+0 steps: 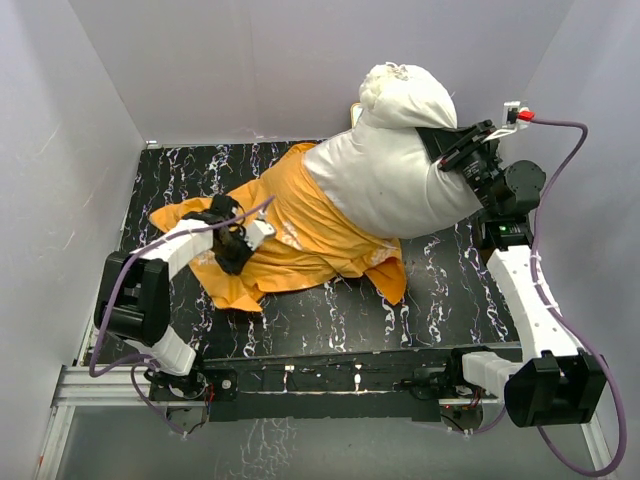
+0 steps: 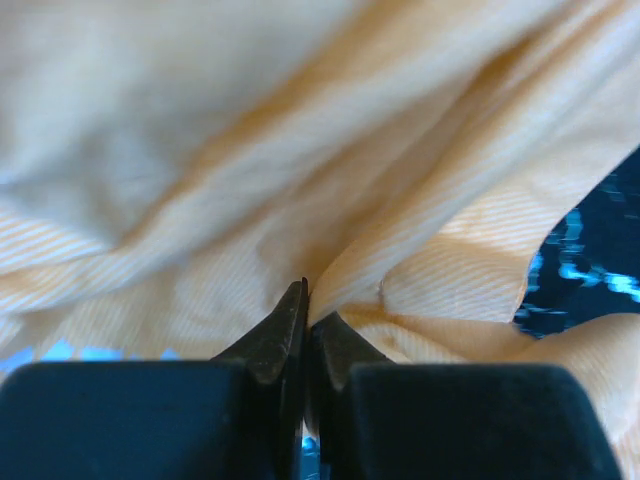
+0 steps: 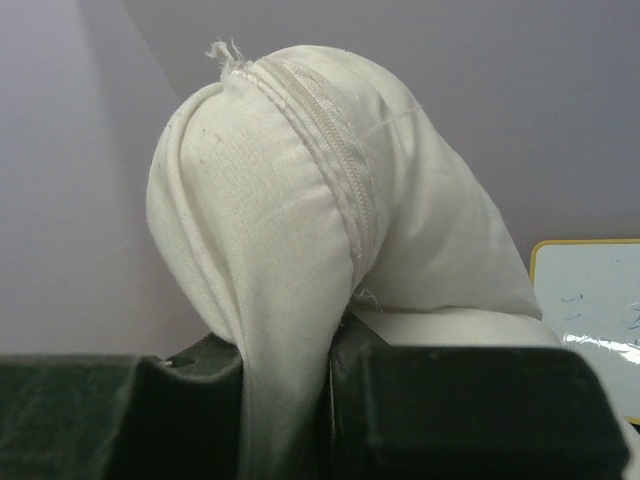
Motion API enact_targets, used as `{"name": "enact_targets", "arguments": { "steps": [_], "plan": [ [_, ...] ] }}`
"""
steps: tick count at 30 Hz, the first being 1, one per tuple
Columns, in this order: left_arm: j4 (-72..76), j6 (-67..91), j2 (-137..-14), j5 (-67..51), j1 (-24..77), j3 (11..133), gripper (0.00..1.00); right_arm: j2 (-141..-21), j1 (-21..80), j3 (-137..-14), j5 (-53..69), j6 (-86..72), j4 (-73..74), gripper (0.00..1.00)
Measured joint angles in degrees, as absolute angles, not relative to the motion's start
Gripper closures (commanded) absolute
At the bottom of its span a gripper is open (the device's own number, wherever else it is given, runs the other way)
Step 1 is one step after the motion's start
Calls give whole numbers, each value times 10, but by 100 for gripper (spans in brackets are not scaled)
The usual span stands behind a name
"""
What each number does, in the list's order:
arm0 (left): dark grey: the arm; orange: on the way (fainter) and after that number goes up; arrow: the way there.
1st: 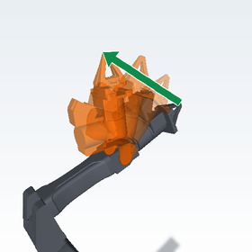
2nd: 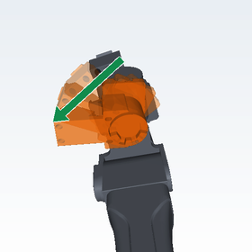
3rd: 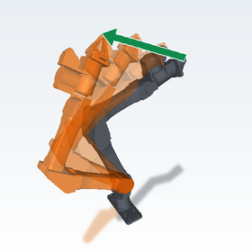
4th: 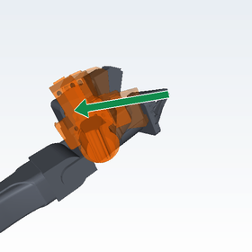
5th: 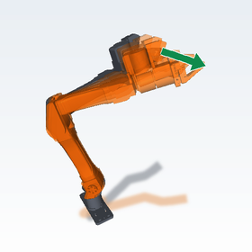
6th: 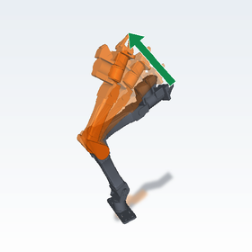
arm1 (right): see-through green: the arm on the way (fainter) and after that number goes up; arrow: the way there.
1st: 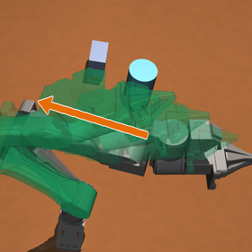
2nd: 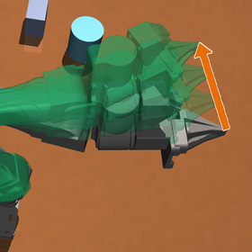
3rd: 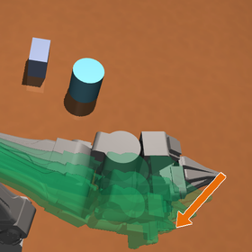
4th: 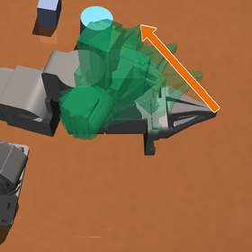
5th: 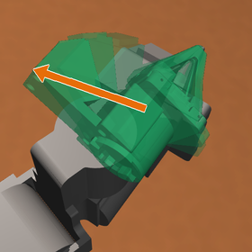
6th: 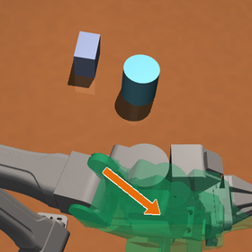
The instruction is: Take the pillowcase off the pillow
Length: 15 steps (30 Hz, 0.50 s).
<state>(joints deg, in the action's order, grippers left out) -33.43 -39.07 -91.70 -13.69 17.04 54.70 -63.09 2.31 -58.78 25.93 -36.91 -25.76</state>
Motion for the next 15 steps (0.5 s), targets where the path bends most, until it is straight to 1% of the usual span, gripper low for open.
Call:
{"name": "enact_targets", "arguments": {
  "steps": [10, 15],
  "plan": [
    [-337, -409, -922, -124, 6, 635, 100, -685, 26, -588, 346, -428, -343, 92],
    [-331, -411, -952, -123, -62, 680, 100, -708, 24, -627, 367, -442, -346, 92]
  ]
}}
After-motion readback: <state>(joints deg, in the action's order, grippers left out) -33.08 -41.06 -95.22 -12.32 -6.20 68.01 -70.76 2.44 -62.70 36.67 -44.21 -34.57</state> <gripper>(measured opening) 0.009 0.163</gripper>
